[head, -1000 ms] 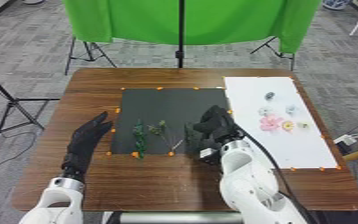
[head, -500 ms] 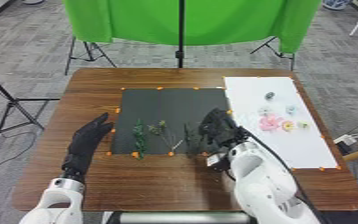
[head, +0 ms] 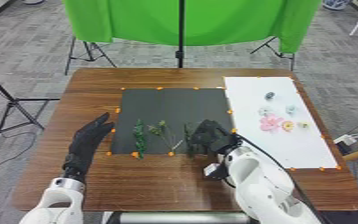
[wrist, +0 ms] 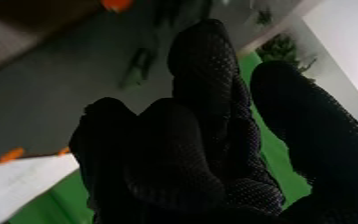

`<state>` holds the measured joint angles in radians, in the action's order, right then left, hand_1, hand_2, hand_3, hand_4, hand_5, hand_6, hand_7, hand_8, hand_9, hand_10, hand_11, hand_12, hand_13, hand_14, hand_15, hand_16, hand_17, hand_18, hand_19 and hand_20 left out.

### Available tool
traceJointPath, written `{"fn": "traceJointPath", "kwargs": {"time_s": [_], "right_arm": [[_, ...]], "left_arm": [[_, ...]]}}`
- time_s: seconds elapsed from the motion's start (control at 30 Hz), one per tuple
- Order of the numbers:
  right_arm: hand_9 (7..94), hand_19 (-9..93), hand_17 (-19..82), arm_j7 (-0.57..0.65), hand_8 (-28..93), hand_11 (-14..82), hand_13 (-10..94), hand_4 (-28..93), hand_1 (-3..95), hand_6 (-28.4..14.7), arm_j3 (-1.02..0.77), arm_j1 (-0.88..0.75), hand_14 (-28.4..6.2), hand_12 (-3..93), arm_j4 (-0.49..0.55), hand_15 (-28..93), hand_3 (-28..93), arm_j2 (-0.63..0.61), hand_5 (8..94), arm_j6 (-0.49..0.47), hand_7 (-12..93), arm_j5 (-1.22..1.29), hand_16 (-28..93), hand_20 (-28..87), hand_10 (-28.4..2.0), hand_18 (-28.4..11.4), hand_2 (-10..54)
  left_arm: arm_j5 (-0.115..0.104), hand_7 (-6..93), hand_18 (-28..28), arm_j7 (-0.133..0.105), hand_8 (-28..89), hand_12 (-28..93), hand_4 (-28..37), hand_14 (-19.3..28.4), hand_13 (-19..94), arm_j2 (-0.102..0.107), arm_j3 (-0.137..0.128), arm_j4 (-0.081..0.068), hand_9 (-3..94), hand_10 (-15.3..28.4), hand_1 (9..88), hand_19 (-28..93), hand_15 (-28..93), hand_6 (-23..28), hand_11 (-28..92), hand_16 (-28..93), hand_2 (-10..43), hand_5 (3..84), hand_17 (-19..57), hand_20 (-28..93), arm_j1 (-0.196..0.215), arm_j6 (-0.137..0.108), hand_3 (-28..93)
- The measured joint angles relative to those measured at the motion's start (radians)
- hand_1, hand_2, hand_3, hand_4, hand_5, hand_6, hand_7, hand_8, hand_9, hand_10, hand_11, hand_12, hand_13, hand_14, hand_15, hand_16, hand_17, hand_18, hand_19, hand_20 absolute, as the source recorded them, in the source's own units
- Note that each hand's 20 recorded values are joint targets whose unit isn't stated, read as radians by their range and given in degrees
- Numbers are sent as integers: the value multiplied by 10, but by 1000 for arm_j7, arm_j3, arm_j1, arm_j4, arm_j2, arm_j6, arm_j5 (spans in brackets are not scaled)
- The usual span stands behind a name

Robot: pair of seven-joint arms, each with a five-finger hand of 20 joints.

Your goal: Arrange flowers

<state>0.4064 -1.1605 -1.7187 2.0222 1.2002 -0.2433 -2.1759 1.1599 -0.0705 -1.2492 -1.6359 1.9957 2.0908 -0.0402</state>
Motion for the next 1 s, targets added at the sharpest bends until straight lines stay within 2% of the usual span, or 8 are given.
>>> {"fn": "traceJointPath", "kwargs": {"time_s": [1.0], "right_arm": [[868,932,701,19,-20,495,918,125,289,-16,-53,48,-46,299,-37,683,716,-44,725,-21,155,10,342,695,-139,-127,70]], "left_arm": [[0,33,98,-1,-55,115,-258,126,296,-3,1,0,417,128,216,12,78,47,118,3,-13,386,47,158,0,0,660]]}}
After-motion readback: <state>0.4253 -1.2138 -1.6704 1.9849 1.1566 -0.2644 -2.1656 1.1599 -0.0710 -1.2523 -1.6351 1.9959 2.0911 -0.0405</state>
